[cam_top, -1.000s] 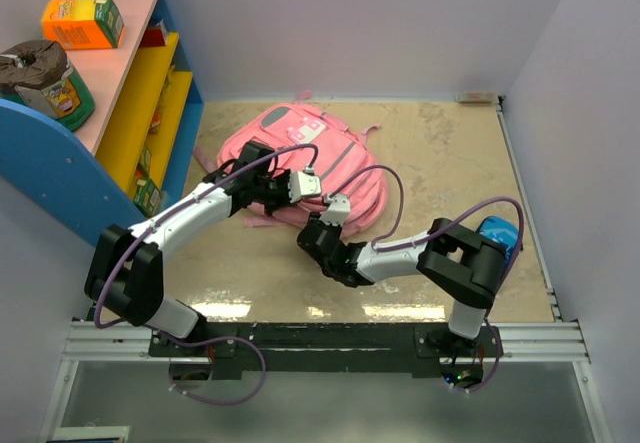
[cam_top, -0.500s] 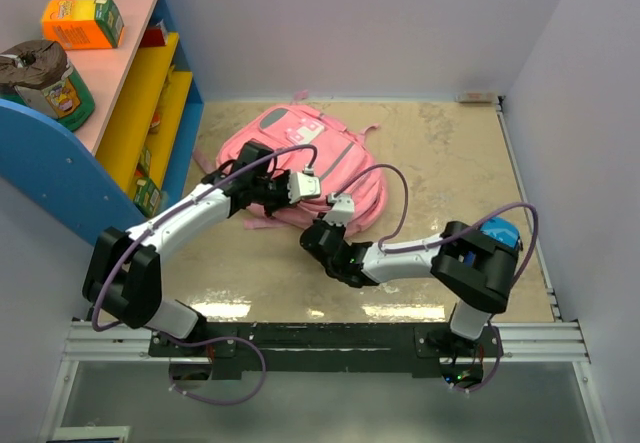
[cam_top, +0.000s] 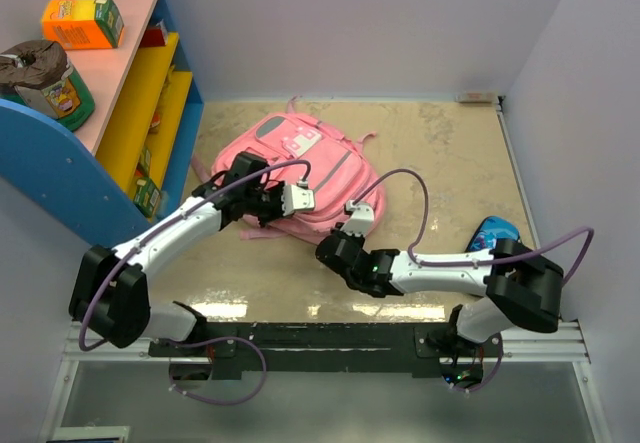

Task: Pack the student bag
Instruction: Zip the student bag at the center of the board.

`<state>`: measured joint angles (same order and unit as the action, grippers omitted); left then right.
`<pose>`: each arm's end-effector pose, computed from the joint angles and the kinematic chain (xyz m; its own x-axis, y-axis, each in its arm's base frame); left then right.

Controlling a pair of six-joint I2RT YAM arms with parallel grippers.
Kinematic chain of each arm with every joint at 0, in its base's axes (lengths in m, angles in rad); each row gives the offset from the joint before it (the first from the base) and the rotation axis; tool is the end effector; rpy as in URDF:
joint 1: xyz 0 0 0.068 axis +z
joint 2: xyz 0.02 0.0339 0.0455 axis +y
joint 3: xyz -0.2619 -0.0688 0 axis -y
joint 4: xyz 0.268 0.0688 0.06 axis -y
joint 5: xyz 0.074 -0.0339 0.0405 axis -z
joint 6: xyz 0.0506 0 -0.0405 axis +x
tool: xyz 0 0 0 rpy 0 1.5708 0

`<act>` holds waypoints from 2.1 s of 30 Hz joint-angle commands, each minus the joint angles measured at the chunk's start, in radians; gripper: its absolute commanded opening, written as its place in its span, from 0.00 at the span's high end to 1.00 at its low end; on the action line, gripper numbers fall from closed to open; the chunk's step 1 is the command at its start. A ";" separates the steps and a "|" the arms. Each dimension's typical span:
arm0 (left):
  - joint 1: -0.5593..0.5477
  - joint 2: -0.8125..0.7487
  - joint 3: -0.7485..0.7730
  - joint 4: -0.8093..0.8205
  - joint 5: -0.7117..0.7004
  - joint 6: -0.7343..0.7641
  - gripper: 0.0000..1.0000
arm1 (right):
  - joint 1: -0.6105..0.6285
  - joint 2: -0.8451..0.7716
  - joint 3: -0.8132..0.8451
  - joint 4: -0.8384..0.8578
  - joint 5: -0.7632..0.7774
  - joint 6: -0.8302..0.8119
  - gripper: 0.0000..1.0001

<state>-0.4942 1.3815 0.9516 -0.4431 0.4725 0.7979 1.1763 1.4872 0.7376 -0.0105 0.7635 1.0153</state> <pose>0.2671 -0.1701 0.2223 0.0157 0.7157 -0.6983 0.9576 0.1903 0.2165 0.1535 0.2776 0.1596 -0.5427 0.2936 -0.7870 -0.0251 0.9308 0.3645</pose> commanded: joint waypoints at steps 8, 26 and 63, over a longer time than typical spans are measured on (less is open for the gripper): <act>0.009 -0.128 -0.071 -0.210 -0.031 0.142 1.00 | -0.082 -0.205 -0.061 -0.195 0.049 0.023 1.00; 0.019 -0.133 0.058 -0.255 -0.040 0.068 0.57 | -0.135 -0.364 -0.207 -0.054 -0.268 -0.187 1.00; -0.434 0.090 0.052 0.052 -0.224 -0.075 0.40 | -0.135 -0.415 -0.259 0.107 -0.451 -0.213 1.00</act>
<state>-0.9234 1.4445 0.9993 -0.4355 0.3244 0.7170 1.0393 1.0992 0.4820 0.0166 0.3443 0.8032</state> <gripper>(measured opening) 0.636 0.083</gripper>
